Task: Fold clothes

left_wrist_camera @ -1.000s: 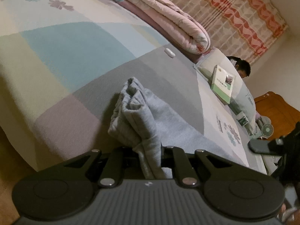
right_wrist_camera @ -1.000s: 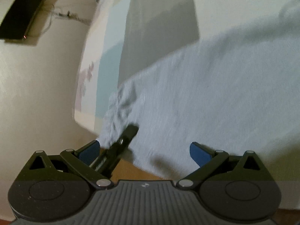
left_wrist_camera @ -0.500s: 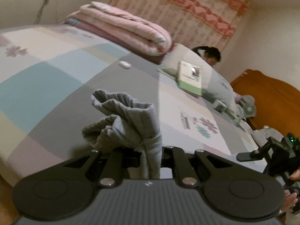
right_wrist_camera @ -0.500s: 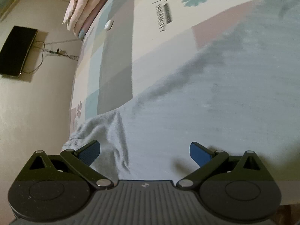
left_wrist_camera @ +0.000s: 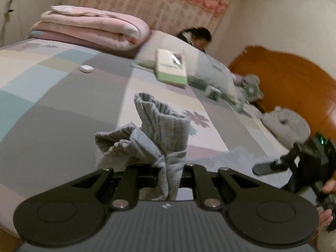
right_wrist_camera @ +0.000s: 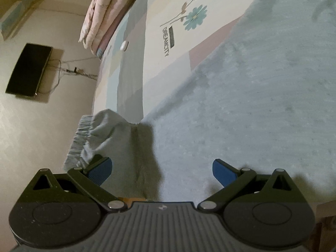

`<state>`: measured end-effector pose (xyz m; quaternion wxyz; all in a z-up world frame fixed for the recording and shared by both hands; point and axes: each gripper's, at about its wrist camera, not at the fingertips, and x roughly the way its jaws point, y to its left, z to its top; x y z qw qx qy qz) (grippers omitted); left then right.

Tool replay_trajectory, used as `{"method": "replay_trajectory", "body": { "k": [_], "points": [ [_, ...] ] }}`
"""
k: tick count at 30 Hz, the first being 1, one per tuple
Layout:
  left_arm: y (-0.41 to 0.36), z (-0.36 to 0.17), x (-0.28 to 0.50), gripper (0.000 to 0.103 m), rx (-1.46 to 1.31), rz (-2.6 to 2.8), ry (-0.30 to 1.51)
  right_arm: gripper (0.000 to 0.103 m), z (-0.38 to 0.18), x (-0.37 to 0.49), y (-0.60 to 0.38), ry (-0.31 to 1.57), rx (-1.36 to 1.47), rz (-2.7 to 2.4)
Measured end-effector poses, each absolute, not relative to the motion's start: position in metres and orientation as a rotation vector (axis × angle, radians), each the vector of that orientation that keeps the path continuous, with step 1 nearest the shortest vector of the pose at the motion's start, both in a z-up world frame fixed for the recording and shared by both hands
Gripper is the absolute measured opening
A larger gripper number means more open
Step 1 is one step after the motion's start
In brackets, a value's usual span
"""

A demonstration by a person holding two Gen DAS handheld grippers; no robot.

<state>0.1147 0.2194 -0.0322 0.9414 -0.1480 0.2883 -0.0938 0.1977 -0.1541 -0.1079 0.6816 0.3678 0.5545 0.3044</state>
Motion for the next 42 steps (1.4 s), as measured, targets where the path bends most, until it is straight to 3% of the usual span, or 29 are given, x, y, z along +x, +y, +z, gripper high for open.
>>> {"method": "replay_trajectory", "body": {
  "k": [15, 21, 24, 28, 35, 42],
  "points": [
    [0.117, -0.081, 0.138, 0.012, 0.079, -0.22, 0.756, 0.103, -0.123, 0.199, -0.19, 1.202, 0.923, 0.657],
    [0.095, -0.097, 0.133, 0.02, 0.246, -0.231, 0.777, 0.103, -0.128, 0.198, -0.195, 1.204, 0.943, 0.64],
    [0.091, -0.1, 0.13, 0.032, 0.272, -0.244, 0.773, 0.103, -0.129, 0.198, -0.196, 1.205, 0.946, 0.636],
    [0.092, -0.098, 0.126, 0.063, 0.222, -0.292, 0.794, 0.103, -0.13, 0.197, -0.198, 1.203, 0.954, 0.635],
    [0.115, -0.081, 0.118, 0.075, 0.075, -0.377, 0.83, 0.103, -0.13, 0.195, -0.204, 1.185, 0.98, 0.633],
    [0.158, -0.079, 0.14, 0.075, -0.231, -0.321, 0.849, 0.103, -0.134, 0.195, -0.21, 1.181, 1.001, 0.634]
  ]
}}
